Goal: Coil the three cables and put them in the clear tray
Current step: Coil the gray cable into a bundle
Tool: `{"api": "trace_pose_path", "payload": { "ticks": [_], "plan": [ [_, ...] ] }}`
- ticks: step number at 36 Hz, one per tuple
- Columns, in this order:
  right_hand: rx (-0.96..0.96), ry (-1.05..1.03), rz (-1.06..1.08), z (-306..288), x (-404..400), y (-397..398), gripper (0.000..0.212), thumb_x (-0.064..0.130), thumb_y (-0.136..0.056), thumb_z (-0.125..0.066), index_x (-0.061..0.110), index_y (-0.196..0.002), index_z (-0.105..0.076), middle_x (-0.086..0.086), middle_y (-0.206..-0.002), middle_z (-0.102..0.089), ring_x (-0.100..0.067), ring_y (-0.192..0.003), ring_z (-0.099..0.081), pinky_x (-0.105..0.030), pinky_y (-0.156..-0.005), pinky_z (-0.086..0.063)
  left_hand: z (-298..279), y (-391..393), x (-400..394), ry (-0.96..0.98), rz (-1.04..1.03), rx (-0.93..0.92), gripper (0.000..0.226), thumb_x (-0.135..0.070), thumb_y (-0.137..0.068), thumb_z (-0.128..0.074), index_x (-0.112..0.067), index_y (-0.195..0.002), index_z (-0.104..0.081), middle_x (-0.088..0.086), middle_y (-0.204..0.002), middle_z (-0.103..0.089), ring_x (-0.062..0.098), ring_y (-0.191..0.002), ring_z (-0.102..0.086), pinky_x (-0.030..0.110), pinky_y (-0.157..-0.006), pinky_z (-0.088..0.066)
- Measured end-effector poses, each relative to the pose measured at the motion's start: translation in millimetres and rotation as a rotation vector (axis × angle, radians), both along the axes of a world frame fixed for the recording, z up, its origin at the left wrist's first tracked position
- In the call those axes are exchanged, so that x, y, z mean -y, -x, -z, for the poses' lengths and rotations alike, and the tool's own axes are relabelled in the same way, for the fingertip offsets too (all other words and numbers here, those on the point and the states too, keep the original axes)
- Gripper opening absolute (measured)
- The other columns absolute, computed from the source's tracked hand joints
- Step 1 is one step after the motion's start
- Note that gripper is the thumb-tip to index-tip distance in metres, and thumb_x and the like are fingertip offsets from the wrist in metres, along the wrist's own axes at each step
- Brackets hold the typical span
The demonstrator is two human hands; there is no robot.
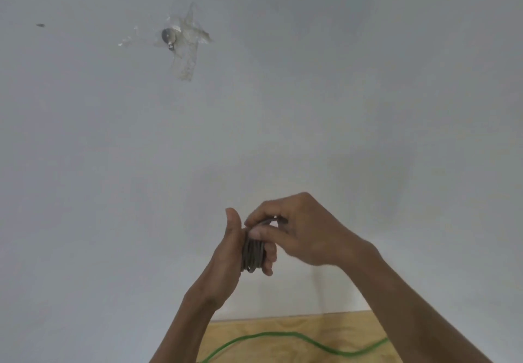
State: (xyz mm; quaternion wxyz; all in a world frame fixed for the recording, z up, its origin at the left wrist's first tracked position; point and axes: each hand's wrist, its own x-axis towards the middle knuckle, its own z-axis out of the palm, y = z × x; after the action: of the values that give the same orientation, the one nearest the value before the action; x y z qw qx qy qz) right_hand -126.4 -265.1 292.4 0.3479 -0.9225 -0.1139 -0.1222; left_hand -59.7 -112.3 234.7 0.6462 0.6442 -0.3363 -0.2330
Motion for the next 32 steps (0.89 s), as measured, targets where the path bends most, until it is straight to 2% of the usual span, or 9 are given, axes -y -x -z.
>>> {"api": "trace_pose_path", "payload": {
  "ticks": [4,8,10,12,14,15,18,25,32],
  "plan": [
    [0.039,-0.239,-0.053,12.1,1.3,-7.2,0.007,0.019,-0.096,-0.067,0.016,-0.089,-0.068,0.01,-0.069,-0.065,-0.011,-0.057,-0.069,-0.042,-0.076,-0.06,-5.2,3.5,0.3,0.046,0.006,-0.065,0.095,-0.08,-0.079,-0.004,-0.003,-0.069,-0.06,0.015,-0.066,-0.06,0.027,-0.061,-0.054,0.036,-0.071,-0.047],
    [0.088,-0.436,-0.072,26.7,-7.1,-9.3,0.009,0.017,-0.098,-0.063,0.01,-0.093,-0.061,0.007,-0.083,-0.06,-0.023,-0.047,-0.066,-0.043,-0.053,-0.058,-10.7,6.2,-0.9,0.097,0.003,-0.134,0.096,-0.083,-0.077,-0.01,-0.001,-0.064,-0.058,0.019,-0.06,-0.057,0.029,-0.056,-0.051,0.036,-0.067,-0.05],
    [0.017,-0.551,-0.119,31.1,-9.3,-10.1,0.009,0.02,-0.1,-0.061,0.012,-0.095,-0.059,0.008,-0.093,-0.065,-0.028,-0.045,-0.065,-0.047,-0.056,-0.059,-13.9,5.7,-2.4,0.089,0.005,-0.141,0.098,-0.085,-0.075,-0.013,0.0,-0.064,-0.059,0.019,-0.06,-0.057,0.029,-0.054,-0.052,0.036,-0.066,-0.05],
    [-0.048,-0.605,-0.18,33.7,-10.3,-9.6,0.01,0.023,-0.101,-0.056,0.016,-0.094,-0.057,0.008,-0.078,-0.069,-0.03,-0.046,-0.064,-0.051,-0.061,-0.059,-16.8,5.0,-4.9,0.087,0.021,-0.145,0.102,-0.084,-0.077,-0.017,0.007,-0.074,-0.062,0.019,-0.06,-0.057,0.029,-0.053,-0.052,0.038,-0.065,-0.049],
    [-0.053,-0.611,-0.195,35.0,-12.3,-9.2,0.012,0.024,-0.103,-0.053,0.017,-0.093,-0.054,0.002,-0.059,-0.062,-0.031,-0.047,-0.064,-0.044,-0.056,-0.055,-18.7,4.9,-6.1,0.082,-0.003,-0.124,0.102,-0.081,-0.082,-0.025,0.015,-0.085,-0.06,0.019,-0.06,-0.057,0.029,-0.053,-0.053,0.042,-0.067,-0.049],
    [-0.044,-0.607,-0.18,35.3,-13.7,-8.9,0.012,0.024,-0.103,-0.053,0.016,-0.094,-0.053,0.0,-0.055,-0.059,-0.032,-0.047,-0.064,-0.041,-0.054,-0.054,-19.3,5.7,-5.9,0.076,-0.032,-0.112,0.1,-0.08,-0.085,-0.028,0.016,-0.08,-0.059,0.019,-0.058,-0.057,0.029,-0.053,-0.053,0.045,-0.069,-0.048],
    [-0.005,-0.569,-0.119,35.2,-18.5,-8.6,0.014,0.026,-0.104,-0.052,0.015,-0.096,-0.051,-0.004,-0.054,-0.052,-0.031,-0.044,-0.063,-0.044,-0.052,-0.053,-20.4,8.3,-0.4,0.105,-0.156,-0.122,0.089,-0.075,-0.089,-0.036,0.006,-0.058,-0.059,0.018,-0.049,-0.054,0.029,-0.047,-0.052,0.047,-0.066,-0.043],
    [0.03,-0.509,-0.066,29.7,-25.1,-10.7,0.014,0.03,-0.104,-0.051,0.018,-0.098,-0.054,-0.005,-0.057,-0.052,-0.041,-0.045,-0.06,-0.051,-0.055,-0.056,-20.9,10.9,11.4,0.196,-0.344,-0.169,0.076,-0.069,-0.077,-0.049,-0.002,-0.043,-0.053,0.015,-0.039,-0.047,0.027,-0.036,-0.048,0.031,-0.05,-0.043],
    [0.015,-0.526,-0.107,25.9,-19.5,-9.8,0.01,0.029,-0.103,-0.054,0.022,-0.096,-0.057,-0.001,-0.055,-0.051,-0.033,-0.045,-0.063,-0.046,-0.053,-0.053,-20.6,1.7,5.1,0.227,-0.167,-0.215,0.074,-0.068,-0.077,-0.054,-0.001,-0.046,-0.058,0.016,-0.041,-0.052,0.027,-0.035,-0.051,0.028,-0.046,-0.047]
  ]
}}
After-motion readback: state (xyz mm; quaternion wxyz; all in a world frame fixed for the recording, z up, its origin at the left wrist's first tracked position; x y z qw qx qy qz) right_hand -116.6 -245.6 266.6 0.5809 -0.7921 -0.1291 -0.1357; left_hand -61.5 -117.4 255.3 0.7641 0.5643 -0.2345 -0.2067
